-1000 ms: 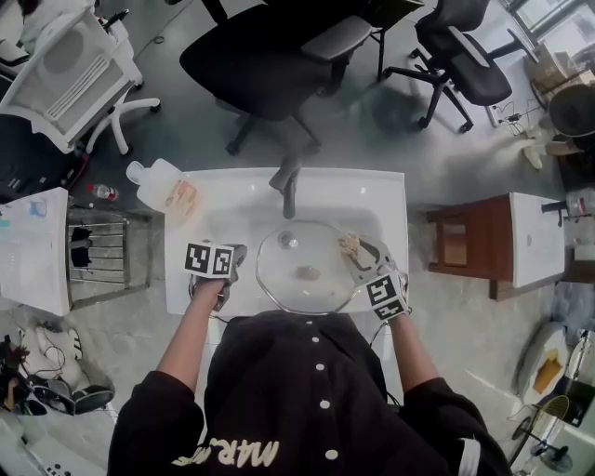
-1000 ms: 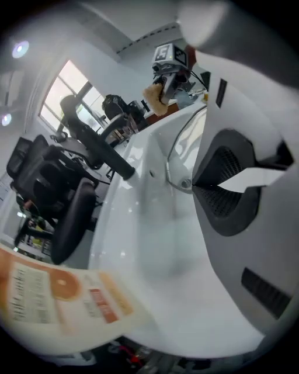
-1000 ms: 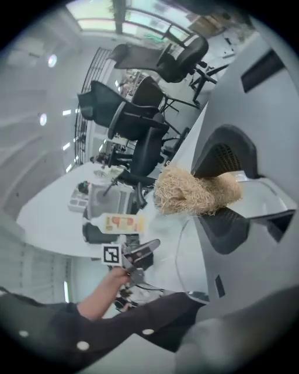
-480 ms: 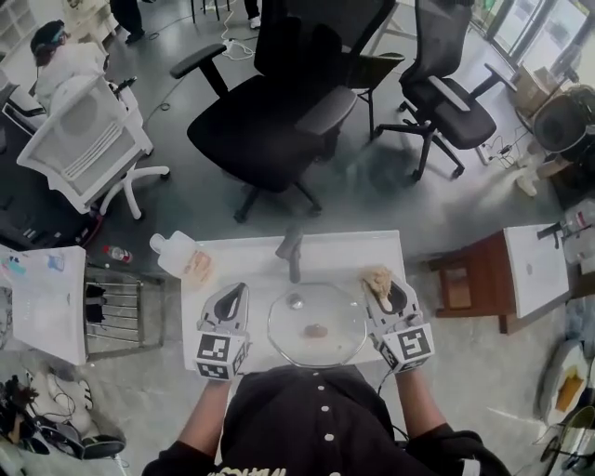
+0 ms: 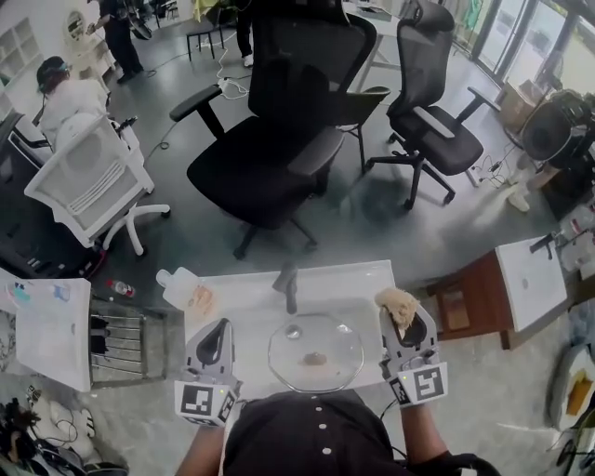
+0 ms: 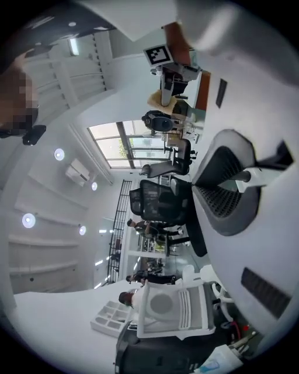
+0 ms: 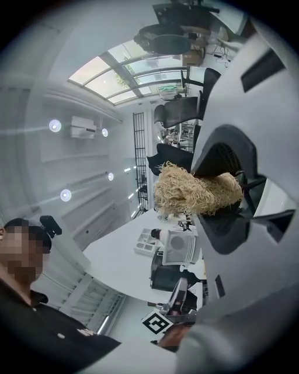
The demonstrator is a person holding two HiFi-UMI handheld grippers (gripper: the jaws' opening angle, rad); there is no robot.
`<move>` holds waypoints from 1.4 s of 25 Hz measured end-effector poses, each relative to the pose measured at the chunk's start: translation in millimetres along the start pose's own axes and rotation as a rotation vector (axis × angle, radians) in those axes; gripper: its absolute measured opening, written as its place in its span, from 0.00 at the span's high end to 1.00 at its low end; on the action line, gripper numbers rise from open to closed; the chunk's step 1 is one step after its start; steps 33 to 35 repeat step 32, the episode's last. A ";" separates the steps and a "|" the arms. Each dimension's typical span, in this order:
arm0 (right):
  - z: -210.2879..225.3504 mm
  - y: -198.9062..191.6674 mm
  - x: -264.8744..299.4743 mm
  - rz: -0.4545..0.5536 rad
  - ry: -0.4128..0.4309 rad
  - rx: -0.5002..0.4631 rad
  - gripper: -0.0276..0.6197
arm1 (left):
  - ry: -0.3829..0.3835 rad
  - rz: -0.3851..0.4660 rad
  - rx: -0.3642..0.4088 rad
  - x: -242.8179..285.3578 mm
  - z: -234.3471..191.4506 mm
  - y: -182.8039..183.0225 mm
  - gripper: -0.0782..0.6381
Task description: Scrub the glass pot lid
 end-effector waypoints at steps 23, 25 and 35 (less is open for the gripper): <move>-16.8 12.6 -2.8 0.021 0.028 -0.010 0.74 | 0.001 -0.016 0.007 -1.9 17.5 4.2 0.85; -17.4 15.2 -2.6 0.027 0.033 -0.006 0.74 | 0.003 -0.020 0.006 -1.0 18.1 4.0 0.85; -21.9 16.6 -3.0 0.027 0.040 -0.018 0.74 | 0.004 -0.014 0.006 -1.7 19.9 1.7 0.85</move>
Point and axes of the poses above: the fingertips, and each gripper's own axes: x forward along the fingers, z to its right, y out of its top, the point moved 3 cm from there along -x, backward along the fingers, and after that the axes turned 8 degrees about -z, right-handed, at the moved point
